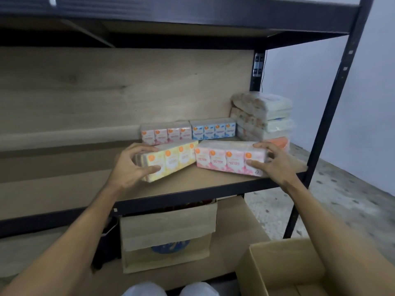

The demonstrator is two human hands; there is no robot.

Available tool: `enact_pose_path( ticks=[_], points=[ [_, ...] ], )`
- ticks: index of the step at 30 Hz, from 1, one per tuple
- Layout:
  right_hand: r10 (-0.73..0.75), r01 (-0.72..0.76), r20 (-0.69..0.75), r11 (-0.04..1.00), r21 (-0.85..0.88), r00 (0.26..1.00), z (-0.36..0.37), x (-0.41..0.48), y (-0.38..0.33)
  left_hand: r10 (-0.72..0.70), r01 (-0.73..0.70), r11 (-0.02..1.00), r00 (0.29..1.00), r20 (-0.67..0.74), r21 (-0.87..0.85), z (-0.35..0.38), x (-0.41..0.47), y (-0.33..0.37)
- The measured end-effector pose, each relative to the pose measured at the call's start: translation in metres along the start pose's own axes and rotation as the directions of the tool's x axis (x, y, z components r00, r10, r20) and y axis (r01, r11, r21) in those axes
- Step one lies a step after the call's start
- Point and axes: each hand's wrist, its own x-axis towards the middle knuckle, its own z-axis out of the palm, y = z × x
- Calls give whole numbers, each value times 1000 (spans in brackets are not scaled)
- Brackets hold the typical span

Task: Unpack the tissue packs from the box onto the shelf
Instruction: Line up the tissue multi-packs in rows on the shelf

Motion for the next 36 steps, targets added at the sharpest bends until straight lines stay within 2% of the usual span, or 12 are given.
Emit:
enact_pose_path(
  ticks=[11,13,15,18,20,22,24,27,32,36],
  points=[
    [47,-47,77,999,-5,996,27,13,11,0,10,973,999,-45,232,15,7,-27],
    [22,-17,25,983,-180,999,27,14,2,-9,27,948,998,-56,318,15,10,-25],
    [-106,86,-27,911,-404,994,32,15,-11,-1,32,925,997,-83,378,18,11,-19],
    [-296,246,-25,836,-491,955,57,14,-36,25,27,928,991,-134,371,34,13,-2],
    [-311,250,-9,783,-570,950,84,15,-46,42,9,914,992,-116,406,49,18,9],
    [-216,169,17,709,-685,976,107,19,-45,32,11,870,996,-79,492,63,24,12],
    [-118,96,27,630,-770,993,121,23,-33,-3,49,785,997,-75,618,74,29,8],
    [-134,92,23,540,-837,991,125,28,-18,-38,103,674,994,-105,732,81,36,-5],
    [-172,163,81,547,-821,982,115,53,-2,-2,75,546,996,-88,834,77,54,-24],
    [-195,237,151,574,-784,969,106,78,11,-12,60,525,998,-63,849,71,70,-33]
  ],
)
